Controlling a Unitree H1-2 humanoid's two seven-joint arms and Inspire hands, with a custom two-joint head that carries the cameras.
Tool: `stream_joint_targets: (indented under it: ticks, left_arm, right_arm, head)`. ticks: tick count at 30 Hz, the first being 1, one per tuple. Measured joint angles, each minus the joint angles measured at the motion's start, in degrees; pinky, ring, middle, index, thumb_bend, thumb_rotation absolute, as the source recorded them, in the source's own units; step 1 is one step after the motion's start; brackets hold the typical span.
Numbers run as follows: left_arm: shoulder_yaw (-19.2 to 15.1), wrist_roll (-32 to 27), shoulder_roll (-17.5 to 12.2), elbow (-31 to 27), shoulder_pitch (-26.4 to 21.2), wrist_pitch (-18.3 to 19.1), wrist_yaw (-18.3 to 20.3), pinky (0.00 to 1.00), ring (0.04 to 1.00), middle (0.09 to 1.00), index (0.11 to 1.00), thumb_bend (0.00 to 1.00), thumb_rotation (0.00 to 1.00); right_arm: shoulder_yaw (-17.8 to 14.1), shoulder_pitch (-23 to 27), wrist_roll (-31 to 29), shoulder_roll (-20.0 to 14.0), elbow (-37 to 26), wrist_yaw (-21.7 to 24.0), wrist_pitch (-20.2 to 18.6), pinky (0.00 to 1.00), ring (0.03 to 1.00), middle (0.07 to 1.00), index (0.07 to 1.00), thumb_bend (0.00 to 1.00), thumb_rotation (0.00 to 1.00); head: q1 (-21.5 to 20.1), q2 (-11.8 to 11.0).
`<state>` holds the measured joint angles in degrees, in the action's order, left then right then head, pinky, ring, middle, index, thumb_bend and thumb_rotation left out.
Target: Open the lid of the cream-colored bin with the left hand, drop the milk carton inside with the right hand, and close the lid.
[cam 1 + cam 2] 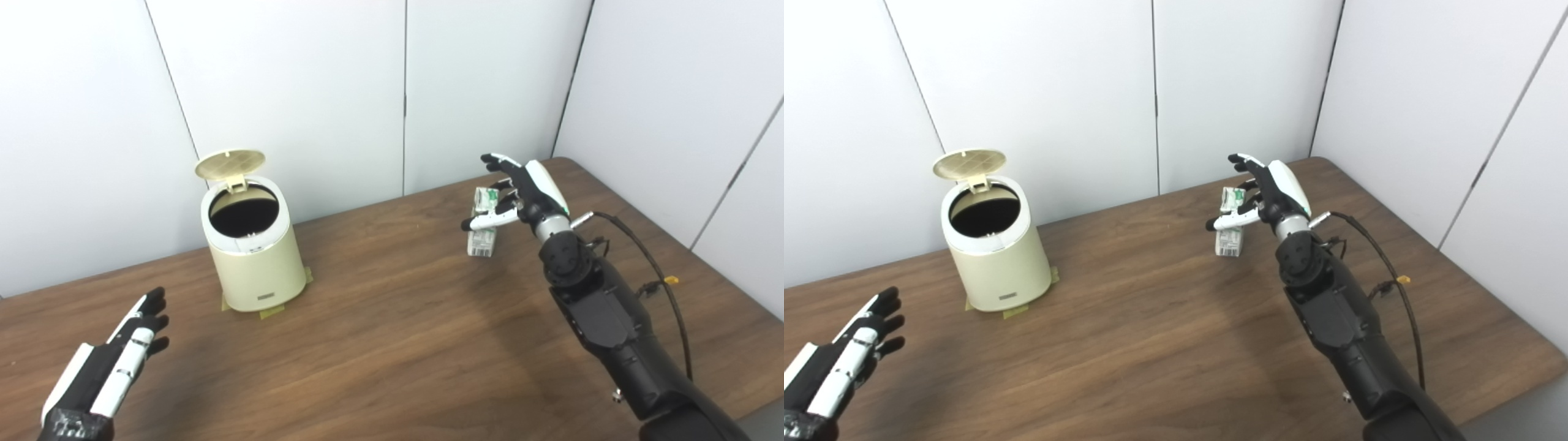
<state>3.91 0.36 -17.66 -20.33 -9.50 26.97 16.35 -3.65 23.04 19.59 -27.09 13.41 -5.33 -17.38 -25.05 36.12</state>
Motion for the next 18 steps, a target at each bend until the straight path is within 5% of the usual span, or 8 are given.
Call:
stream_joint_targets:
  ticks: [7,18]
  left_arm:
    - [-0.1,0.3,0.2,0.0,0.0,0.0,-0.1,0.92,0.953,0.990,1.000,0.30,1.00]
    - [-0.2,-0.2,0.3,0.2,-0.4,0.0,-0.1,0.94,0.963,0.990,1.000,0.34,1.00]
  right_arm:
    - [0.5,0.0,-0.1,0.0,5.9,0.0,3.7,0.74,0.810,0.814,0.800,1.00,0.20]
    - [1.0,0.0,-0.1,0.0,6.6,-0.2,4.7,0.60,0.711,0.772,0.770,0.97,0.16]
  head:
    - [0.3,0.1]
    - [0.6,0.3]
